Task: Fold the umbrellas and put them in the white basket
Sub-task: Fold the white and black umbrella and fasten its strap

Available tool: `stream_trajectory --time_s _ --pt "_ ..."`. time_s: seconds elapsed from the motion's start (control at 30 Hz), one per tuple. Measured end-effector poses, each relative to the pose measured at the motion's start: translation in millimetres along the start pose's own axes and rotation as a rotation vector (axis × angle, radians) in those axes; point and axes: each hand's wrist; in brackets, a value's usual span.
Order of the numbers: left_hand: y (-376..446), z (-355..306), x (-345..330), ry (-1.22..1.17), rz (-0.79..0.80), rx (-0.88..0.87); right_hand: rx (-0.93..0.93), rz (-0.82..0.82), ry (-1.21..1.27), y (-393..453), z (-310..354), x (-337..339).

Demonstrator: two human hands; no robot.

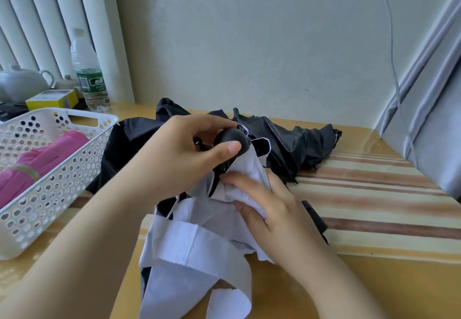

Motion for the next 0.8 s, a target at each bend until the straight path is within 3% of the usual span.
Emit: stream_trajectory --time_s 0.2,0.37,0.53,0.8 --pt "-4.7 10.6 -16.6 -0.271 -0.039 -0.022 -0.005 0.034 -0.073 -3.4 4.6 9.9" --pt "-8.7 12.2 -16.6 -0.323 -0.049 -0.056 -0.042 0.063 0.119 -6.1 3.7 10.8" --pt "-12.0 14.9 -18.5 -0.473 -0.155 -0.089 -0.061 0.110 0.126 -7.0 0.7 9.8" --pt "-12.6 14.9 -27.3 -0.535 -0.071 -0.046 -0.028 0.083 0.062 -4.6 3.8 14.8"
Point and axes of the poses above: each hand's wrist, its own y-axis towards the middle knuckle, its own x-axis out of the back of the hand, z = x × y, and after that the axes turned 9 degrees about z, right-handed
